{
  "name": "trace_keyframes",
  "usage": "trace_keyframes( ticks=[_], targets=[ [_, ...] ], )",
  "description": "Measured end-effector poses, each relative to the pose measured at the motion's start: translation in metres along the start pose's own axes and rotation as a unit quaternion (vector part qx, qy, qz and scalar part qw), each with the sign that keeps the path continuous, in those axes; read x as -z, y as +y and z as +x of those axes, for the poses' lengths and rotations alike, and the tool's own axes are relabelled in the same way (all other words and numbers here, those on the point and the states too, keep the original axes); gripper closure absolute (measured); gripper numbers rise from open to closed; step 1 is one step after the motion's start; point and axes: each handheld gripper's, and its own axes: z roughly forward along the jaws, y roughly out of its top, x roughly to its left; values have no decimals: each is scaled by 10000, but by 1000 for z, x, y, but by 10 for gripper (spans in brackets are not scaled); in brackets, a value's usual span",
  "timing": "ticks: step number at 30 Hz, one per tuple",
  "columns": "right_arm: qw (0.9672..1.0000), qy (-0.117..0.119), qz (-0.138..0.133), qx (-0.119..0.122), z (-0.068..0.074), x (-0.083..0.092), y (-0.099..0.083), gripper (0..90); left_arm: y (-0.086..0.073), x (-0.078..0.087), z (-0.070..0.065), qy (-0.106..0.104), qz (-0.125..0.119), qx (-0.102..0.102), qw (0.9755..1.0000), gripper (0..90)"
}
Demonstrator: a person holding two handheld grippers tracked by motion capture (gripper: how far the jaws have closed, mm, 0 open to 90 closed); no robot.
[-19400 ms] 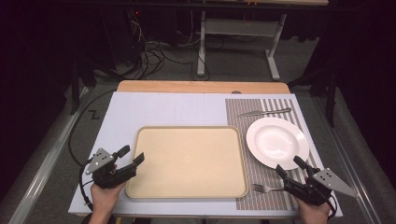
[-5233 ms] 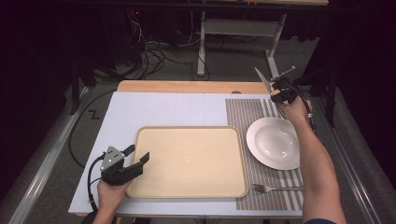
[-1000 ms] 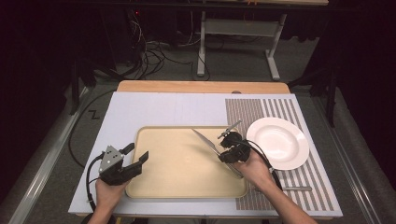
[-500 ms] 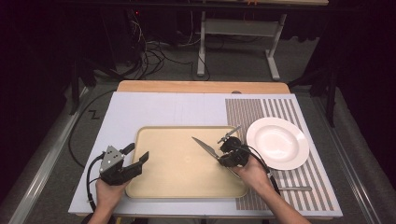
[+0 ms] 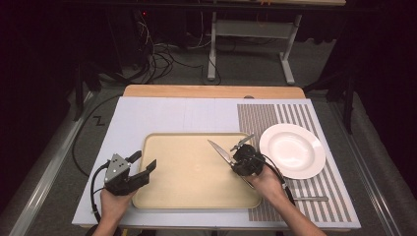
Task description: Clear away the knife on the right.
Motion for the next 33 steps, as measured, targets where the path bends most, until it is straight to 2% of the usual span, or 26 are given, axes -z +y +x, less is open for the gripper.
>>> trace_keyframes(
  ticks=[16,20,29,33],
  targets=[
    [9999,-62,-36,-117,-2,0,-1,791,0,1,0,15,2,-9,10000,375],
    [9998,25,-4,-204,3,3,-7,794,0,0,-1,2,-2,-16,10000,376],
    [9998,33,-93,-162,11,6,-16,790,0,0,-1,-2,10,-7,10000,375],
    [9997,-122,-130,-162,8,6,-17,776,0,0,-1,1,7,-4,10000,376]
  ],
)
